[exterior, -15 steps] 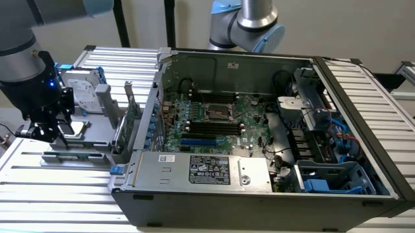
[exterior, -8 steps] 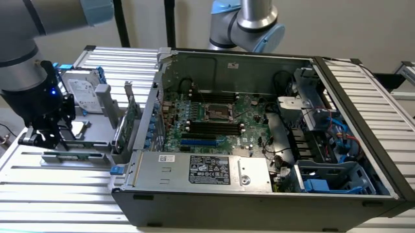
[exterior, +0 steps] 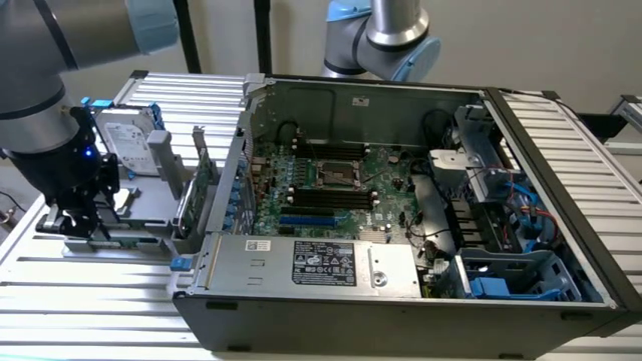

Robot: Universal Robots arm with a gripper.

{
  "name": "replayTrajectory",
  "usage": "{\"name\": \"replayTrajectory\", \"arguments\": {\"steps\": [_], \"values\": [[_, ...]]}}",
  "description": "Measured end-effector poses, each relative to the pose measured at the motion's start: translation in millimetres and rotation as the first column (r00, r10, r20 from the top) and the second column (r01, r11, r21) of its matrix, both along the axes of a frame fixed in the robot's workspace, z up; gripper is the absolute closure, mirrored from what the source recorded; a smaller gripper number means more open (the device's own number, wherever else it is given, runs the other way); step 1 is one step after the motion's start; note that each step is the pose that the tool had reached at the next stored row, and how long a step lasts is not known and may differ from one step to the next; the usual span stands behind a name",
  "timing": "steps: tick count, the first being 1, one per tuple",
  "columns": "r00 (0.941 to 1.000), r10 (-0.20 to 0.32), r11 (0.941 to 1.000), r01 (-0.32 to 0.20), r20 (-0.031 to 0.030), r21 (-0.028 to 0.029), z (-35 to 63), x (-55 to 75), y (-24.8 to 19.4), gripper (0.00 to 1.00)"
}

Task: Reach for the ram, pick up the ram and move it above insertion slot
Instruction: 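Pick up the ram and move it above insertion slot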

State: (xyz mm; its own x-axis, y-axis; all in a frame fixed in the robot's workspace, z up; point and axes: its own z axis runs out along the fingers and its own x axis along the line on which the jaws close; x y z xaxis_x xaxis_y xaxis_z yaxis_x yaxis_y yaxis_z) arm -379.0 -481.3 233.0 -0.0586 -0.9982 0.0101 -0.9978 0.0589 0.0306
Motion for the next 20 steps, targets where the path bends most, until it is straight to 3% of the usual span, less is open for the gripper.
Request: {"name": "replayTrajectory", "arguments": {"steps": [15,20], "values": [[0.9989,0.046,0.9989,-0.046,0.0025,0.0003,-27.1,-3.1,7.0,0.64],[0.9973,0.073,0.9973,-0.073,0.0026,0.0004,-31.0,-3.1,9.7,0.64]]}}
